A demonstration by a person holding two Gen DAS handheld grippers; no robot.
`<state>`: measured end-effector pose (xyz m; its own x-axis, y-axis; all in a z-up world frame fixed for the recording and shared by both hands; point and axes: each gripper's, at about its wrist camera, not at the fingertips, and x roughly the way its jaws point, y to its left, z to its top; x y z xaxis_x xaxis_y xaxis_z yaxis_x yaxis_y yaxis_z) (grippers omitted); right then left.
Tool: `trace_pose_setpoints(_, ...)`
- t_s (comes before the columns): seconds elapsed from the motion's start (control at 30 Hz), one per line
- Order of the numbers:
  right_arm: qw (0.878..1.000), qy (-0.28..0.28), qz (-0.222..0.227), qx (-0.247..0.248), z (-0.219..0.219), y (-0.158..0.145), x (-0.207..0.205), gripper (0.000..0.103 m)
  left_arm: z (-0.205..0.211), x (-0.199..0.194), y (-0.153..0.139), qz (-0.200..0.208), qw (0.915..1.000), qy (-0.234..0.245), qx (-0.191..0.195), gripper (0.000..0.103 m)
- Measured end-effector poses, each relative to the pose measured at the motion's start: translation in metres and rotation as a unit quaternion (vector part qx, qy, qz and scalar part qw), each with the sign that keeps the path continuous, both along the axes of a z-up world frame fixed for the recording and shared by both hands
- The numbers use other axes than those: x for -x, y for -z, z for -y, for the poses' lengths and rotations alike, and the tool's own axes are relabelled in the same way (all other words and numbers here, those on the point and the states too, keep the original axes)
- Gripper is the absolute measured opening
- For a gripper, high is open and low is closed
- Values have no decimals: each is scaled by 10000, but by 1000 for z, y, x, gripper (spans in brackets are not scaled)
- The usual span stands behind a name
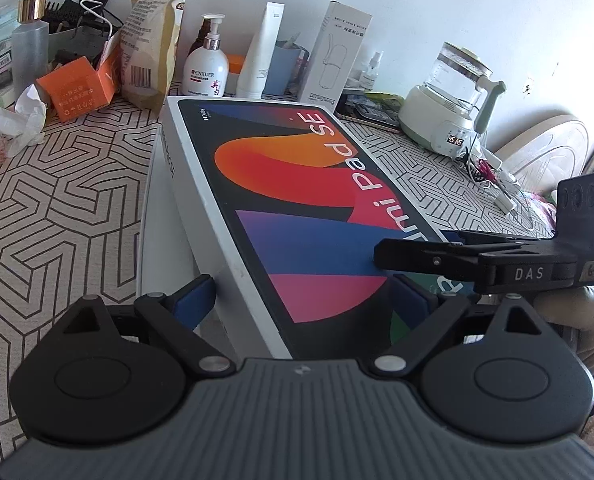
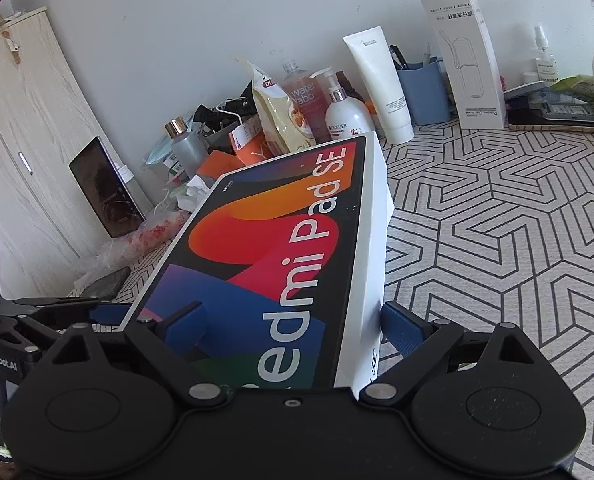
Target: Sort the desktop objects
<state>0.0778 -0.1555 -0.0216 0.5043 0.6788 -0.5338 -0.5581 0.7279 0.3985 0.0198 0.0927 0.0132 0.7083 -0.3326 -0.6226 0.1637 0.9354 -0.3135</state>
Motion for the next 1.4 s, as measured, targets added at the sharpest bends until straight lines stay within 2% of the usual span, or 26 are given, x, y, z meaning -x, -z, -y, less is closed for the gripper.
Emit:
trace_pose_setpoints(0.4, 10000, 28, 19, -2, -10, 2, 2, 97, -13, -8, 4, 15, 9999, -123, 95, 94)
trace_pose_setpoints(0.67, 9998, 162, 80, 1, -15, 5, 3, 97, -13, -16, 8, 7, 9998, -179, -12, 94)
trace_pose_setpoints(0.87, 9999, 48, 105, -47, -18, 6, 5, 97, -23, -17, 11, 64, 9995, -288, 131, 94)
trace_pose_setpoints(1.1, 9998, 140, 167, -50, -16, 4, 4, 97, -18, -20, 11, 39, 9998, -135, 146, 94)
trace_pose_setpoints(1.4, 9995, 237, 226, -53, -13, 3, 4, 97, -20, -24, 12, 69, 9997, -165, 136, 94)
